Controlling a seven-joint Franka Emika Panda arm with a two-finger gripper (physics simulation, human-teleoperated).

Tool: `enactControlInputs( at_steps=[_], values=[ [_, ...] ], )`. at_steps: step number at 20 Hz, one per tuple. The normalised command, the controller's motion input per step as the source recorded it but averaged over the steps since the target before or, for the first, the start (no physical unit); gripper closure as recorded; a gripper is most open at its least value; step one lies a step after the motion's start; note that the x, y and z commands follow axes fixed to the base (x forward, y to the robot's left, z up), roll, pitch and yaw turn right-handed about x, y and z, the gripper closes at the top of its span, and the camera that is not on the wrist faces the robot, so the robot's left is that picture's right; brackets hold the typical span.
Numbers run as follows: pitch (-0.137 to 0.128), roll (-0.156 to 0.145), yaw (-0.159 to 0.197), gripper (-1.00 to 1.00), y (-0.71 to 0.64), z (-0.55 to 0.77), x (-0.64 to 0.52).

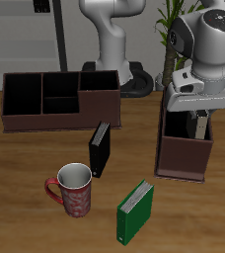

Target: Place the yellow book into the left desk caddy's right compartment

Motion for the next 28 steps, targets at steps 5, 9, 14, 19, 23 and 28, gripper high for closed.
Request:
enactControlInputs(
  at_steps=[5,9,14,19,23,28],
  values=[
    [0.015,-0.018,-0.011,1.00,-0.09,-0.15,0.08],
    [-0.002,-0.021,-0.001,1.00,-0.13,-0.09,0.04],
    [0.014,-0.007,-0.038,1.00,-0.04,-0.17,0.01],
    [0.014,0.006,0.006,1.00,0.05,-0.20,-0.01],
    [0.020,-0.029,-0.010,1.00,-0.11,-0.12,0.10],
    [0.038,0.016,-0.017,1.00,-0.03,-0.19,-0.02]
  ],
)
